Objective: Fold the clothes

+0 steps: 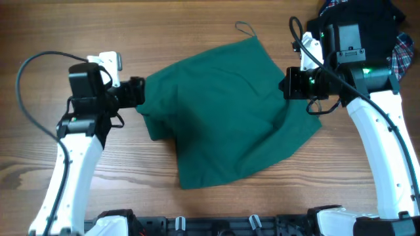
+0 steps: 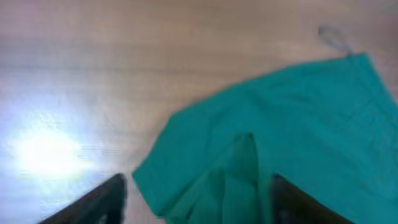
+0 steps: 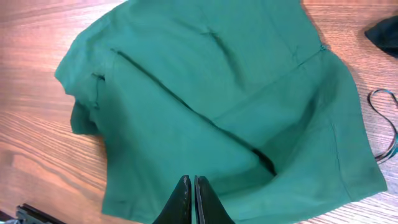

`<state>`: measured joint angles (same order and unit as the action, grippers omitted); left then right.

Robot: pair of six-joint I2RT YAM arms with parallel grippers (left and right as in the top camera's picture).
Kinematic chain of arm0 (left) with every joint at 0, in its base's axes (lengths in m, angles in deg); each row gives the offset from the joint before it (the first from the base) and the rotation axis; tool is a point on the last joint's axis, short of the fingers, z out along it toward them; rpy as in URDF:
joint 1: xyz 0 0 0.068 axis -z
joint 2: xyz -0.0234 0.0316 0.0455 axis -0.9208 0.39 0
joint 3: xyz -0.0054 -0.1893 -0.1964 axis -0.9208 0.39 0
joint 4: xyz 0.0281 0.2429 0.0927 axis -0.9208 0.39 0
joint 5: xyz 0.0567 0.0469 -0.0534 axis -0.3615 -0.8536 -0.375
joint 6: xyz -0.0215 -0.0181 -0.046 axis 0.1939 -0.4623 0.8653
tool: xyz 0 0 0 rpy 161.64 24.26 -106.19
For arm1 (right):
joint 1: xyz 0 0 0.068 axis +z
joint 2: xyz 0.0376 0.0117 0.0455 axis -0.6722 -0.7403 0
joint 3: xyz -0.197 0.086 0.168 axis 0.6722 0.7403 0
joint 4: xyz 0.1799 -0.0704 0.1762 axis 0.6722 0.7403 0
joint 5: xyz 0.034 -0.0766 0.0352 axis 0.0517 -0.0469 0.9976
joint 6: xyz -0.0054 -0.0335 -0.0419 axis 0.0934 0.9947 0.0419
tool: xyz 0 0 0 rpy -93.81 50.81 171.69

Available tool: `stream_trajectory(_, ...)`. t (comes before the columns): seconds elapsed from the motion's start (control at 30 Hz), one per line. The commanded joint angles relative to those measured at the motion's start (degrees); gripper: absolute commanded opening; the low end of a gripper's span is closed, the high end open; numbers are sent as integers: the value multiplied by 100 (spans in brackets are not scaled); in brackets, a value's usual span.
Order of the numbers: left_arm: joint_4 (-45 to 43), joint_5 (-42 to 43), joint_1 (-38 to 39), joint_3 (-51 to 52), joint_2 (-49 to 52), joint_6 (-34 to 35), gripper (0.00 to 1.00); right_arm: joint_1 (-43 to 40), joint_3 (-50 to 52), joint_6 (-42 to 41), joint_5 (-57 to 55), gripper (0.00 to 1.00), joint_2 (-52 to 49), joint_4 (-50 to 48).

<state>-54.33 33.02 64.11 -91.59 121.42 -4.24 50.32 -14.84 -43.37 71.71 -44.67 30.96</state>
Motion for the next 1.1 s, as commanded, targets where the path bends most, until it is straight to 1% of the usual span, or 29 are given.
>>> stream_trajectory(0.0,63,-24,271,-46,625,-55,4,20,7,-52,83,4,83,-42)
stream_trajectory(0.13,63,-761,750,-46,1300,-42,4,20,7,-50,85,5,83,-37)
stream_trajectory(0.17,4,-977,769,-46,1556,4,4,20,7,-48,85,4,83,-33)
stream_trajectory(0.23,-125,-1108,765,-46,1777,0,4,20,7,-48,85,4,83,-33)
stream_trajectory(0.5,-1134,-1318,765,-46,2765,-2,4,20,7,-48,87,4,83,-33)
stream_trajectory(0.67,-1436,-1320,767,-46,3318,-50,4,20,7,-50,87,4,83,-57)
stream_trajectory(0.73,-1919,-1585,758,-46,3508,-68,4,20,7,-48,87,4,83,-50)
stream_trajectory(0.83,-2498,-1593,673,-92,3932,-68,4,20,7,-52,87,4,83,-28)
stream_trajectory(0.87,-2494,-1585,597,-267,4183,-116,4,20,7,-70,87,4,83,-31)
stream_trajectory(0.9,-2437,-1502,531,-474,4378,-313,4,20,7,-101,81,4,83,-33)
stream_trajectory(1.07,-1635,-1460,247,-2118,5263,-970,4,20,7,-343,44,4,83,-79)
